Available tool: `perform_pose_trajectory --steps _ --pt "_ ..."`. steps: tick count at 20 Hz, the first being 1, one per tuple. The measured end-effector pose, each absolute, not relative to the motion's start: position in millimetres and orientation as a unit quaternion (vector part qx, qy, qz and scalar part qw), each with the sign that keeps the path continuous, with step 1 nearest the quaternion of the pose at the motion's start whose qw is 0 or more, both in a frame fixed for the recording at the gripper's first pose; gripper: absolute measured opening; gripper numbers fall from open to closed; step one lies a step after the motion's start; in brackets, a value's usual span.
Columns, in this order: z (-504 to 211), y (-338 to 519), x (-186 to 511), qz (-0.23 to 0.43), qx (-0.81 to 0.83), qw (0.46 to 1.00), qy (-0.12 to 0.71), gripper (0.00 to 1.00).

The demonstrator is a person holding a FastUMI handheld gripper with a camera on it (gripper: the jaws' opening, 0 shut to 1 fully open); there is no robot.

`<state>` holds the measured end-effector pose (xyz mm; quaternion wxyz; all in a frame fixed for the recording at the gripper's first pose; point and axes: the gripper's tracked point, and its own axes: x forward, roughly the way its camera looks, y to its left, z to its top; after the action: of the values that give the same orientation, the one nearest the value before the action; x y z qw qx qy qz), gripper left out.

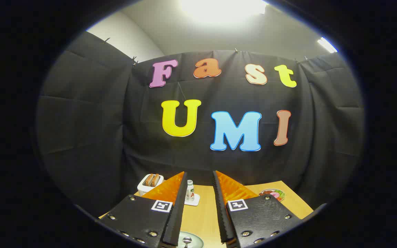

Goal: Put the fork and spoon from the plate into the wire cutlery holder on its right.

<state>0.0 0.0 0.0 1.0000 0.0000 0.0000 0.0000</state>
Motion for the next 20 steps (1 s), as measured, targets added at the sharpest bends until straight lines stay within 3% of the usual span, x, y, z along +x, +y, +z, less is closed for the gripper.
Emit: perform_pose_trajectory --steps 20 --pt "-12 13 1 0.01 -0.004 1.0 0.012 0.44"
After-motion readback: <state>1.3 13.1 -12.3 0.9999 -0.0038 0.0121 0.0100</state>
